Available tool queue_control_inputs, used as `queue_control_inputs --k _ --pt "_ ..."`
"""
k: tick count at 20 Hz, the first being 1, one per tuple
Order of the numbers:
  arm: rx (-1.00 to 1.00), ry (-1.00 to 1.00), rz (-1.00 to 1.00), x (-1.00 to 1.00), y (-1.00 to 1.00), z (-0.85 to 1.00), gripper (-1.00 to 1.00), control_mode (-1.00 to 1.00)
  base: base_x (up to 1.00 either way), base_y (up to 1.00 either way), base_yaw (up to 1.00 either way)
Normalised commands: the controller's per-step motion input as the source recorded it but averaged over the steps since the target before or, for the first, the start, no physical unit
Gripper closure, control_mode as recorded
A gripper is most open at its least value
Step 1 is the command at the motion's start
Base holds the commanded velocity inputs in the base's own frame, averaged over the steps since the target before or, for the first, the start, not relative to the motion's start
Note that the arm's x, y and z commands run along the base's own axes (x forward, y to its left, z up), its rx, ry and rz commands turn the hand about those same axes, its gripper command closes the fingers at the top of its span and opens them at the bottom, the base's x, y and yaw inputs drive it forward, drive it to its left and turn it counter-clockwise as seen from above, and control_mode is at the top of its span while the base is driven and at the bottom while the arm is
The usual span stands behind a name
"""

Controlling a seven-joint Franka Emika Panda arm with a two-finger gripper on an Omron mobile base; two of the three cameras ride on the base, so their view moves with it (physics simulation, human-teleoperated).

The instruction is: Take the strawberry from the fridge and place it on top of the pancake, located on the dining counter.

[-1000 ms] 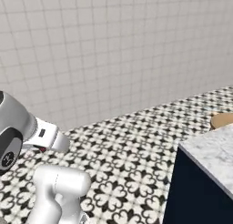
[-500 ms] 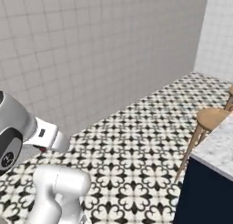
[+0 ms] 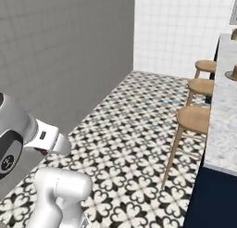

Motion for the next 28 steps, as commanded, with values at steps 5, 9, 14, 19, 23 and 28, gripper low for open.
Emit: queue_control_inputs --k 5,9,14,19,23,28 --pt "0.00 0.00 0.00 0.00 0.00 0.00 1.00 1.00 0.86 0.66 -0.69" --pt "0.00 0.00 0.00 0.00 0.00 0.00 1.00 1.00 0.90 0.70 -0.67" --pt "0.00 0.00 0.00 0.00 0.00 0.00 1.00 1.00 0.75 0.97 -0.54" --pt "0.00 0.00 0.00 0.00 0.00 0.00 1.00 1.00 0.55 1.00 -0.45" --pt "0.00 0.00 0.00 0.00 0.00 0.00 1.00 1.00 0.67 1.00 -0.47" --pt "0.00 0.00 0.00 0.00 0.00 0.00 1.00 1.00 0.99 0.88 -0.57"
